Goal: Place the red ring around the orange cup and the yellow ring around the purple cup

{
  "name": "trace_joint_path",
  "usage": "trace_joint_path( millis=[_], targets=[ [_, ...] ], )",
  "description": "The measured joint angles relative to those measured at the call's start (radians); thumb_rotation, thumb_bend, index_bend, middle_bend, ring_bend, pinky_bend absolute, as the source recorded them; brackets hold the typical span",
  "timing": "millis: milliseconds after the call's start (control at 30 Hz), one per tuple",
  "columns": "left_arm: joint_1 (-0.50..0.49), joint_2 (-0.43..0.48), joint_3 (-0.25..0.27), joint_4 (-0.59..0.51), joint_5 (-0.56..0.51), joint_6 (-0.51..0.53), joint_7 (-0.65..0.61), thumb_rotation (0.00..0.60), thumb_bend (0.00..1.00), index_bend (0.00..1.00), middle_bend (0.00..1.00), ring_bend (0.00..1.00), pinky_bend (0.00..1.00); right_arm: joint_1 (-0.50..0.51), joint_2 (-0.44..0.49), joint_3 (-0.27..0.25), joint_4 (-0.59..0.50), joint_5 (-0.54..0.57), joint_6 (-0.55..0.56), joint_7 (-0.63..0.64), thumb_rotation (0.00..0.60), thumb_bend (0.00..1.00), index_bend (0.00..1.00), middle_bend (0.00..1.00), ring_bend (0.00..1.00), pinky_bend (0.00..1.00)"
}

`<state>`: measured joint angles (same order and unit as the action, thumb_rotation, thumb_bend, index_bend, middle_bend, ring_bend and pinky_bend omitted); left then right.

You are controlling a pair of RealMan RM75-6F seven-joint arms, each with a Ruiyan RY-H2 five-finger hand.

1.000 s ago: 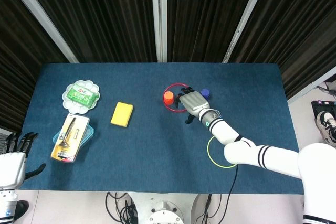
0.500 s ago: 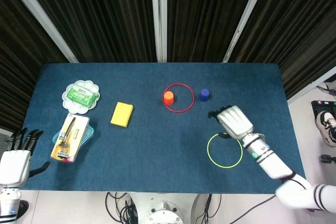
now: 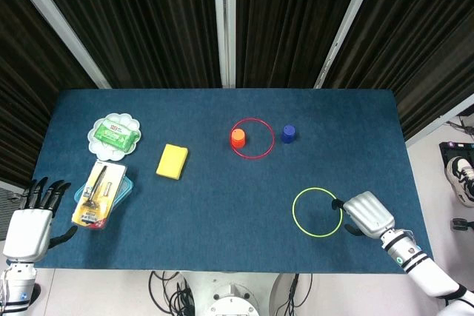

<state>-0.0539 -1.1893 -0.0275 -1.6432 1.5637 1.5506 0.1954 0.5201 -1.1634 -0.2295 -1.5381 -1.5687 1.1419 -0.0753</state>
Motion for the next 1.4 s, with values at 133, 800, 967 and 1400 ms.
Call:
trace_joint_path(
  millis=[133,800,967,1400],
  targets=[
    [0.007,0.000,0.002,0.002,-0.007,0.005,-0.004,0.600,0.12,0.16,0.12,0.02,0.00,-0.005,-0.031,-0.004,0.034,-0.018,-0.042,0.027,0.600,0.22,0.45,0.91,0.98,1.00],
    [0.014,-0.010,0.004,0.033,-0.016,0.009,-0.038,0.600,0.12,0.16,0.12,0.02,0.00,-0.036,-0.113,0.038,0.126,-0.055,-0.088,0.066,0.600,0.28,0.56,0.91,0.97,1.00],
    [0.017,-0.011,0.005,0.040,-0.018,0.011,-0.044,0.600,0.12,0.16,0.12,0.02,0.00,-0.039,-0.118,0.041,0.130,-0.061,-0.101,0.067,0.600,0.32,0.59,0.91,0.97,1.00],
    [0.015,-0.010,0.005,0.041,-0.012,0.012,-0.045,0.600,0.12,0.16,0.12,0.02,0.00,-0.039,-0.082,0.095,0.091,-0.045,-0.079,0.096,0.600,0.33,0.64,0.92,0.97,1.00]
  ],
)
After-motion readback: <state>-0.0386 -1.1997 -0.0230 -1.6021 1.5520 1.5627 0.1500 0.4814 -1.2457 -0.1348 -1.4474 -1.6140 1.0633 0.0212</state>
